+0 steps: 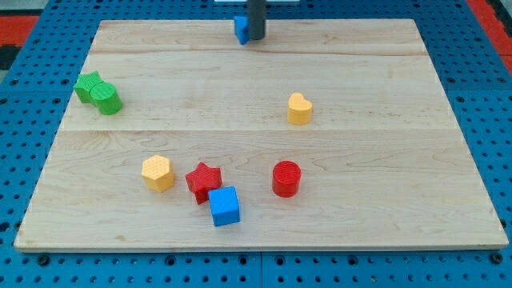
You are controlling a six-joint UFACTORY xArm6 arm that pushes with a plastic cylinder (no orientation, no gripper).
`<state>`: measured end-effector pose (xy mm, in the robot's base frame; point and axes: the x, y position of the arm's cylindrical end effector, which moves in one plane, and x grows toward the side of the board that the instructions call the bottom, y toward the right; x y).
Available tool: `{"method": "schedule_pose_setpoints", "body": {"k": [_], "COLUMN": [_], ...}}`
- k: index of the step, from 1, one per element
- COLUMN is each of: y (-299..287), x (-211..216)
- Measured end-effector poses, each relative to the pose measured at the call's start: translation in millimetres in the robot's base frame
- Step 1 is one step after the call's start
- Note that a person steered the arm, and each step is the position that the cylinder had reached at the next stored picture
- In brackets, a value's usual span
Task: Move the yellow heart a little bit down
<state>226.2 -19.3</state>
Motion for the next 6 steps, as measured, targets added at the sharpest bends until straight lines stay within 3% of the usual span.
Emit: {"method": "schedule_pose_setpoints", "body": {"k": [1, 2, 4, 5, 6], "y": [27.5, 60.8, 214.1, 235.4, 202.8], "x": [34.3, 116.8, 202.6, 308.6, 376.3]}}
